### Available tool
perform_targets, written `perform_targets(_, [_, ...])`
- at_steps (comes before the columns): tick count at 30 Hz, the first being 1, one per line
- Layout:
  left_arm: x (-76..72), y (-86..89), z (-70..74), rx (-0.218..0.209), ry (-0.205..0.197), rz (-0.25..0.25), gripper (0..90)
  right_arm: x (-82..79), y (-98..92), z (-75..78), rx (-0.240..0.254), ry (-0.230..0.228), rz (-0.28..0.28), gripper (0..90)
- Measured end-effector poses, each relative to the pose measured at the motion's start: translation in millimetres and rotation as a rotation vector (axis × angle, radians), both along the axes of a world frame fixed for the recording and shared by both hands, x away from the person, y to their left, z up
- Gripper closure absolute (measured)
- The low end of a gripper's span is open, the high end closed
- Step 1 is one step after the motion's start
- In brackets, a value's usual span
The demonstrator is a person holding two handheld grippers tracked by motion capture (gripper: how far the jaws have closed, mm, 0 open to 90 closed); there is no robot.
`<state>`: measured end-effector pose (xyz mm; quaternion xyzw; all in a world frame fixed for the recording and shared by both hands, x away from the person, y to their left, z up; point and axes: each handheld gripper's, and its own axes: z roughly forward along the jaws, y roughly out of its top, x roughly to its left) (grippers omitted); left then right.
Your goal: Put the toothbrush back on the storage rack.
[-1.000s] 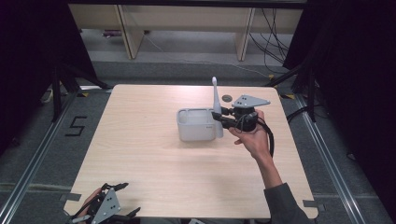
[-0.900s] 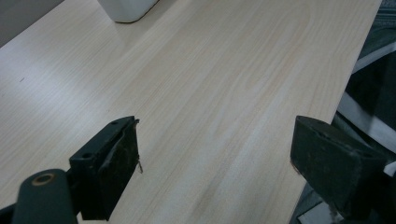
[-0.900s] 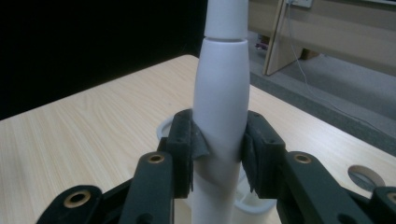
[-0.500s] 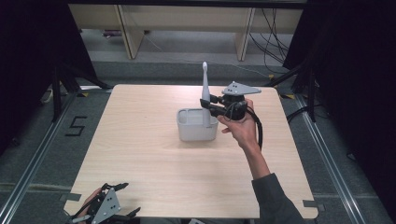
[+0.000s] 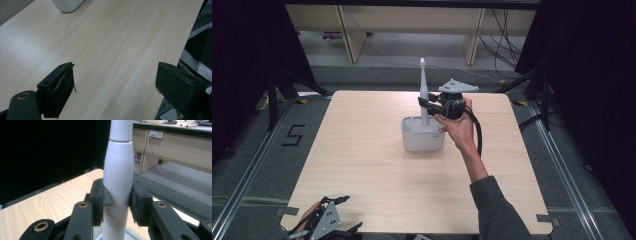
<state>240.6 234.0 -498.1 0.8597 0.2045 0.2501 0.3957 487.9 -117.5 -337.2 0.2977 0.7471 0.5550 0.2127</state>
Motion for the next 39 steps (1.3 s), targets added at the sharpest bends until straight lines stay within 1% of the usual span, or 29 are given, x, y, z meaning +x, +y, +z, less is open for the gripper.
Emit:
perform_targets(2, [0.0, 0.1, 0.0, -0.002, 0.000, 0.000, 14.9, 0.7, 0.7, -0.4, -0.003, 0.005, -0.006, 66.9])
perform_targets(4, [0.1, 0.1, 0.0, -0.003, -0.001, 0.001, 14.9, 6.3, 3.7, -4.5, -0.003, -0.007, -0.010, 66.9])
perform_targets(6, [-0.2, -0.5, -0.5, -0.012, 0.000, 0.001, 14.9, 7.4, 6.0, -6.7, -0.005, 0.007, -0.016, 66.9])
perform_targets(7, [-0.1, 0.1, 0.0, -0.001, -0.001, 0.000, 14.9, 9.1, 6.9, -8.0, -0.005, -0.001, -0.009, 66.9])
perform_targets(8, [0.1, 0.0, 0.0, -0.002, -0.001, 0.000, 14.9, 8.6, 8.0, -8.8, -0.004, 0.009, -0.024, 66.9])
perform_targets(11, [0.0, -0.1, 0.1, 0.000, -0.001, -0.002, 14.9, 11.8, 9.3, -12.6, -0.001, 0.012, -0.023, 66.9])
perform_targets(13, [0.1, 0.1, -0.1, 0.000, -0.001, -0.002, 14.9, 12.7, 9.8, -13.7, 0.000, 0.005, -0.023, 67.0])
perform_targets(14, [0.1, -0.1, 0.0, 0.001, 0.000, -0.001, 14.9, 13.6, 10.6, -17.4, 0.006, 0.016, -0.031, 66.9])
perform_targets(15, [0.1, -0.1, 0.0, 0.001, 0.000, -0.001, 14.9, 13.6, 10.6, -17.4, 0.006, 0.016, -0.031, 66.9])
perform_targets(16, [-0.1, -0.2, 0.0, 0.000, 0.000, -0.002, 14.9, 14.9, 11.3, -21.7, 0.004, 0.025, -0.033, 66.9])
perform_targets(18, [-0.1, -0.1, -0.1, -0.001, 0.000, -0.001, 14.9, 15.8, 11.4, -22.8, 0.003, 0.021, -0.026, 66.9])
perform_targets(20, [0.1, -0.1, -0.3, -0.002, -0.001, -0.003, 14.9, 17.4, 11.8, -29.9, 0.004, 0.035, -0.035, 66.9])
perform_targets(21, [0.1, -0.1, -0.3, -0.002, -0.001, -0.003, 14.9, 17.4, 11.8, -29.9, 0.004, 0.035, -0.035, 66.9])
perform_targets(22, [0.2, 0.0, -0.3, -0.003, -0.002, -0.003, 14.9, 17.5, 13.0, -33.6, 0.011, 0.045, -0.045, 66.9])
perform_targets(25, [0.0, -0.2, 0.0, 0.001, 0.001, -0.002, 14.9, 19.6, 12.7, -36.7, 0.008, 0.042, -0.042, 66.9])
perform_targets(26, [0.0, -0.2, -0.3, -0.001, 0.002, -0.003, 14.9, 19.4, 14.2, -39.5, 0.014, 0.053, -0.049, 66.9])
perform_targets(29, [0.1, -0.1, -0.3, -0.003, -0.001, -0.003, 14.9, 20.4, 14.7, -41.9, 0.005, 0.043, -0.045, 66.9])
perform_targets(30, [0.0, -0.1, -0.2, -0.002, -0.001, -0.003, 14.9, 19.0, 15.8, -43.0, 0.016, 0.060, -0.051, 66.9])
perform_targets(31, [-0.1, -0.2, -0.3, -0.002, -0.001, -0.004, 14.9, 20.2, 16.3, -45.0, 0.009, 0.049, -0.038, 66.9])
perform_targets(33, [0.0, 0.0, -0.4, 0.000, -0.001, -0.003, 14.9, 20.2, 18.2, -47.6, 0.003, 0.051, -0.032, 66.9])
perform_targets(34, [0.0, -0.1, -0.2, -0.001, 0.000, -0.003, 14.9, 18.9, 19.8, -49.5, 0.003, 0.065, -0.041, 66.9])
perform_targets(35, [0.0, -0.1, -0.2, -0.001, 0.000, -0.003, 14.9, 18.9, 19.8, -49.5, 0.003, 0.065, -0.041, 66.9])
perform_targets(36, [0.0, -0.1, -0.2, 0.000, -0.001, -0.004, 14.9, 20.0, 20.0, -50.5, 0.000, 0.051, -0.033, 66.9])
perform_targets(37, [0.0, -0.1, -0.3, 0.000, 0.000, -0.004, 14.9, 20.4, 20.6, -51.3, -0.013, 0.041, -0.042, 66.9])
perform_targets(38, [0.0, -0.1, -0.3, 0.001, 0.000, -0.004, 14.9, 20.9, 21.7, -52.6, -0.009, 0.054, -0.030, 66.8])
perform_targets(39, [0.4, 0.2, -0.1, 0.009, -0.002, -0.003, 14.9, 21.1, 22.3, -53.9, -0.006, 0.057, -0.037, 66.8])
